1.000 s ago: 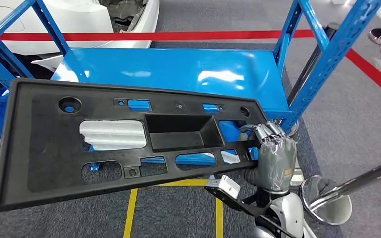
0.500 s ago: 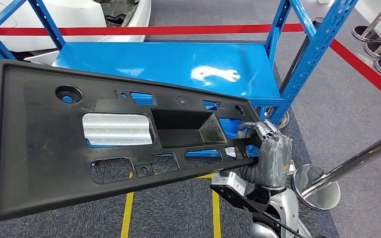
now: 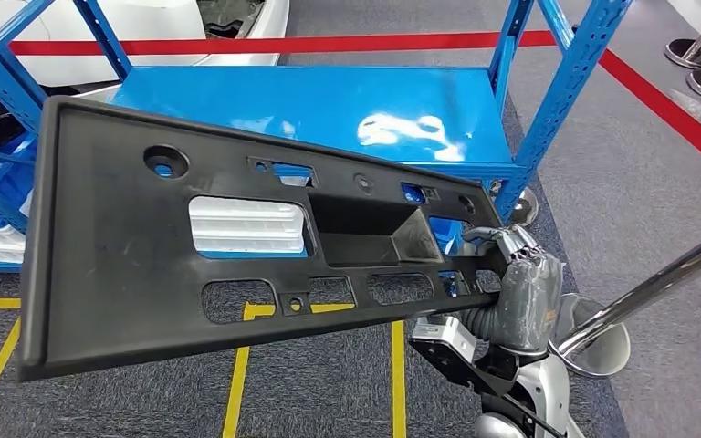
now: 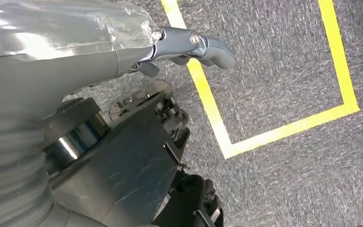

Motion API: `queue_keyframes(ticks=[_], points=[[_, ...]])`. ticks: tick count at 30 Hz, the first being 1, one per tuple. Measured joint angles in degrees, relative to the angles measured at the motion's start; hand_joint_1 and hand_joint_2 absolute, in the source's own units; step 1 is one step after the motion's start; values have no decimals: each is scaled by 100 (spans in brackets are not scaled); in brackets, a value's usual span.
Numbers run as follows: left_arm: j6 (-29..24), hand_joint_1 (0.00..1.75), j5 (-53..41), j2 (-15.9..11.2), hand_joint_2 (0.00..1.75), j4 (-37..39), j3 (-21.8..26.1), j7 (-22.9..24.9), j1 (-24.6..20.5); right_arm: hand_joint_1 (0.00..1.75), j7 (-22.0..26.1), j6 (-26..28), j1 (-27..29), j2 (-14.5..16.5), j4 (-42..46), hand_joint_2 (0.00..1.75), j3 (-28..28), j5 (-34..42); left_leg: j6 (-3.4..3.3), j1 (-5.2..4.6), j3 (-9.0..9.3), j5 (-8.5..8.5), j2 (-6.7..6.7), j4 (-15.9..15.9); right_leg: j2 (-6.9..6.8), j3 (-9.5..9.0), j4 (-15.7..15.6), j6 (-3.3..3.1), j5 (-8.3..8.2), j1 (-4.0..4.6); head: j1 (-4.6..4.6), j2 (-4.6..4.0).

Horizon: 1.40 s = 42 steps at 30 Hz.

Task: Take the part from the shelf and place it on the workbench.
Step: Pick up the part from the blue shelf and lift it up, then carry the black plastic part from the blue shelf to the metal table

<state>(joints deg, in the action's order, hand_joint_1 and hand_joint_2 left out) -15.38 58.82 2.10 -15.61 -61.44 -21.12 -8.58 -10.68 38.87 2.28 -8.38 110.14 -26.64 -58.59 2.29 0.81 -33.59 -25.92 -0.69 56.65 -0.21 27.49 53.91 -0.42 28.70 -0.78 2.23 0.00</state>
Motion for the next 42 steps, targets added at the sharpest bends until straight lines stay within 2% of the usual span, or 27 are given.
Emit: queue_keyframes(ticks=[1, 3, 4, 5, 6, 9, 10, 11, 14, 15, 16, 18, 19, 20, 21, 22, 25, 27, 29, 30, 31, 34, 35, 36, 37, 40, 42], points=[[-1, 0, 2, 0, 175, 0, 0, 1, 0, 175, 3, 2, -3, 3, 0, 175, 5, 9, 27, 6, -102, -205, 8, 260, -15, 38, -11, -43, -42, -12, -35, -1], [-1, 0, 5, 0, 175, 0, 0, 1, 5, 175, 3, 3, -6, 6, 0, 175, 9, 27, 66, 11, -381, -694, 15, 1057, -35, 143, 6, -84, -110, 0, -110, -1], [-2, 0, 7, 0, 175, 0, 0, 1, 8, 175, 1, 0, -6, 7, -1, 175, 10, 36, 75, 13, -466, -846, 15, 1380, -40, 198, 20, -86, -142, 5, -134, -1], [-4, 0, 8, 0, 175, 0, 0, 1, 10, 175, -3, -4, -6, 7, -1, 175, 11, 41, 76, 14, -456, -893, 15, 1518, -42, 253, 38, -81, -172, 9, -152, 0], [-8, 0, 8, 0, 175, 0, 1, 1, 11, 175, -10, -8, -6, 7, -1, 175, 13, 45, 66, 14, -328, -830, 16, 1412, -40, 297, 53, -73, -198, 10, -169, 0], [-15, 0, 3, 0, 175, 1, 3, 1, 0, 175, -45, -10, -6, 7, 0, 175, 16, 46, -9, 0, 437, -404, 16, 234, -33, 367, 83, -33, -257, 21, -222, 0], [-16, 0, -1, 0, 175, 2, 4, 1, -6, 175, -57, -8, -5, 6, 0, 175, 19, 41, -39, -8, 604, -326, 17, -78, -34, 384, 93, -9, -277, 31, -234, 0], [-16, 0, -5, 0, 175, 2, 4, -1, -8, 175, -70, -5, -4, 5, 0, 175, 21, 31, -67, -18, 677, -294, 19, -248, -36, 403, 101, 20, -299, 38, -241, 0], [-16, 0, -6, 0, 175, 2, 4, -8, 18, 175, -102, -1, -2, -2, 0, 175, 26, -2, -168, -16, 626, -233, 17, -314, -33, 461, 133, 129, -320, 34, -240, 0], [-16, 0, -4, 0, 175, 2, 5, -10, 23, 175, -105, -1, -3, -8, 0, 175, 26, -7, -214, -7, 597, -196, 9, -327, -25, 508, 234, 160, -217, 29, -227, 0], [-16, 0, -3, 0, 175, 2, 6, -12, 23, 175, -107, -1, -4, -13, 0, 175, 26, -8, -260, 1, 561, -155, 2, -342, -16, 594, 449, 184, -30, 22, -205, 0], [-16, 0, -3, 0, 175, 2, 9, -19, 23, 175, -113, -1, -6, -19, 0, 175, 25, -7, -313, -11, 462, -90, -6, -329, -8, 857, 1193, 215, 484, 12, -142, 0], [-16, 0, -2, 0, 175, 3, 11, -22, 28, 175, -117, -1, -6, -24, 0, 175, 25, -6, -324, -21, 407, -62, -7, -311, -7, 966, 1560, 224, 674, 10, -115, 0], [-16, 0, -1, 0, 175, 4, 13, -24, 33, 175, -121, -1, -6, -29, 0, 175, 25, -5, -325, -29, 352, -39, -8, -290, -8, 1003, 1784, 227, 768, 9, -89, 0], [-16, 0, 1, 0, 175, 5, 18, -26, 36, 175, -124, -1, -6, -34, 0, 175, 25, -5, -325, -34, 301, -19, -8, -267, -8, 934, 1785, 222, 743, 9, -63, 0], [-17, 0, 3, 0, 175, 6, 26, -27, 38, 175, -125, -1, -7, -39, 0, 175, 25, -5, -318, -37, 258, 0, -6, -247, -7, 754, 1560, 206, 622, 11, -38, 0], [-18, 0, 7, 0, 175, 7, 50, -42, 35, 175, -125, -1, -44, -41, 1, 175, 24, -5, -266, -54, 182, 60, -2, -211, 5, 37, 394, 118, 165, 42, 38, 0], [-19, 0, 10, 0, 175, 7, 64, -51, 34, 175, -127, -1, -74, -41, 2, 175, 24, -3, -203, -68, 127, 112, -12, -189, 9, -88, 85, 85, 86, 69, 57, 0], [-21, 0, 13, 0, 175, 7, 81, -56, 39, 175, -131, -1, -78, -43, 2, 175, 24, -1, -136, -75, 76, 135, -16, -157, -4, -48, 14, 48, 55, 54, 48, 0], [-25, 0, 13, 0, 175, 8, 87, -61, 43, 175, -133, -1, -77, -44, 2, 175, 24, -1, -102, -76, 38, 63, -6, -79, -10, -29, -13, 16, 24, 36, 32, 0], [-29, 0, 14, 0, 175, 8, 91, -64, 46, 175, -134, -1, -79, -45, 2, 175, 24, 0, -70, -76, -36, -96, 5, 110, -18, -3, -38, -24, -14, 17, -1, 0], [-44, 0, 15, 0, 175, 9, 93, -74, 68, 175, -137, -1, -85, -45, 2, 175, 24, 5, 4, -45, -403, -795, 24, 1206, -36, 112, -36, -93, -106, 9, -118, 0], [-47, 0, 14, 0, 175, 9, 95, -78, 78, 175, -138, -1, -82, -45, 2, 175, 24, 3, 16, -36, -454, -909, 23, 1463, -39, 153, -24, -94, -131, 11, -141, 0], [-49, 0, 14, 0, 175, 9, 95, -81, 85, 175, -141, -1, -78, -46, 2, 175, 24, -2, 19, -29, -403, -911, 23, 1511, -39, 193, -10, -87, -154, 12, -160, 0], [-49, 0, 13, 0, 175, 9, 96, -84, 89, 175, -150, -2, -75, -46, 2, 175, 24, -11, 13, -22, -242, -809, 23, 1324, -37, 226, 3, -76, -174, 11, -179, 0], [-51, 0, 8, 0, 175, 9, 96, -98, 85, 175, -185, -3, -70, -50, 4, 175, 24, -66, -50, -18, 492, -367, 22, 140, -29, 285, 40, -30, -212, 26, -236, -1], [-59, 0, 2, 0, 175, 9, 96, -110, 86, 175, -199, -2, -67, -54, 11, 175, 21, -111, -105, -26, 662, -293, 26, -247, -32, 335, 73, 18, -241, 50, -251, 0]])
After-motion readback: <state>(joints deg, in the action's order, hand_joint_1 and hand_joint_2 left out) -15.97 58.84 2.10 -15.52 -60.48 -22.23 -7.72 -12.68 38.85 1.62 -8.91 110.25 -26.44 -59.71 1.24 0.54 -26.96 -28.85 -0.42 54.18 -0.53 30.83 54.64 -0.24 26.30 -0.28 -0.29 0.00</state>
